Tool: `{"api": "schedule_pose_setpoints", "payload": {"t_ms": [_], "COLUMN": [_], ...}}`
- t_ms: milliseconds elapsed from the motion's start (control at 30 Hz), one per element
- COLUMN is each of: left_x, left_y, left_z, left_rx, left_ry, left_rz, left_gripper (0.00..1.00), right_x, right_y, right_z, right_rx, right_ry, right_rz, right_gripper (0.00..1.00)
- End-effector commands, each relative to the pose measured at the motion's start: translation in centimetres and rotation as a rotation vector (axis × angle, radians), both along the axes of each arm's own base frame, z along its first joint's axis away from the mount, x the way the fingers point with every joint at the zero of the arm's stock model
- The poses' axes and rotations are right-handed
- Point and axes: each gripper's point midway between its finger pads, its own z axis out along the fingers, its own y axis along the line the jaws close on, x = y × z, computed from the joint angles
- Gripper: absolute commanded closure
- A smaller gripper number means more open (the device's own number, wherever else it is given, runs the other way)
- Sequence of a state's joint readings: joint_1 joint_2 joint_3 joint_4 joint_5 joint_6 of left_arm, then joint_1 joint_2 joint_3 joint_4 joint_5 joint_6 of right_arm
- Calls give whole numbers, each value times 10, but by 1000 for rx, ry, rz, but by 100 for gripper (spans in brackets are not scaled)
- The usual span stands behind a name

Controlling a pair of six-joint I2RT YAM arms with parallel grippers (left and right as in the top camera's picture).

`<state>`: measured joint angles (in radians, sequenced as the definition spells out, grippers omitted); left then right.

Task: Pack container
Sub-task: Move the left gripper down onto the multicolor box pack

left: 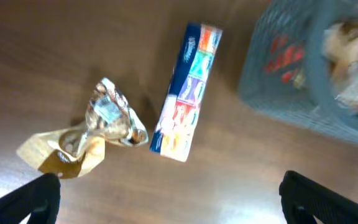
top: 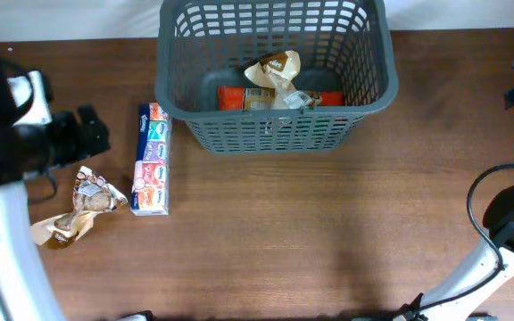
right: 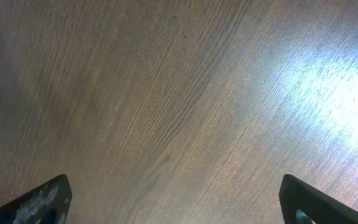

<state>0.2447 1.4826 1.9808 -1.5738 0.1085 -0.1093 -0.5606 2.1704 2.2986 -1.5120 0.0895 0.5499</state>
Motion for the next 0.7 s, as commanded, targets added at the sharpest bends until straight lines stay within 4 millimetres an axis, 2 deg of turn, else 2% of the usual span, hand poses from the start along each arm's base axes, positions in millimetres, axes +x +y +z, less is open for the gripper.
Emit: {"api": "schedule_pose_setpoints", "payload": {"t_ms": [0, 200, 300, 467, 667], "left_x": [18, 53, 63, 80, 90], "left_y": [1, 1, 5, -16, -37], "left_z": [-45, -98, -129, -176, -222], "left_rx": [-22, 36, 81, 44, 28], "left_ry": [143, 220, 299, 371, 457], "left_rz": [-94, -297, -294, -342, -401], "left_gripper": [1, 0, 1, 1, 1], "right_x": [-2, -2, -2, -2, -2], "right_y": [-3, -3, -3, -3, -3], "right_z": [1, 1, 1, 1, 1], "right_rx": [-13, -13, -13, -13, -13], "right_ry": [5, 5, 6, 5, 6], "right_rz": [-13, -13, -13, -13, -13], "right_gripper": [1, 1, 1, 1, 1]}}
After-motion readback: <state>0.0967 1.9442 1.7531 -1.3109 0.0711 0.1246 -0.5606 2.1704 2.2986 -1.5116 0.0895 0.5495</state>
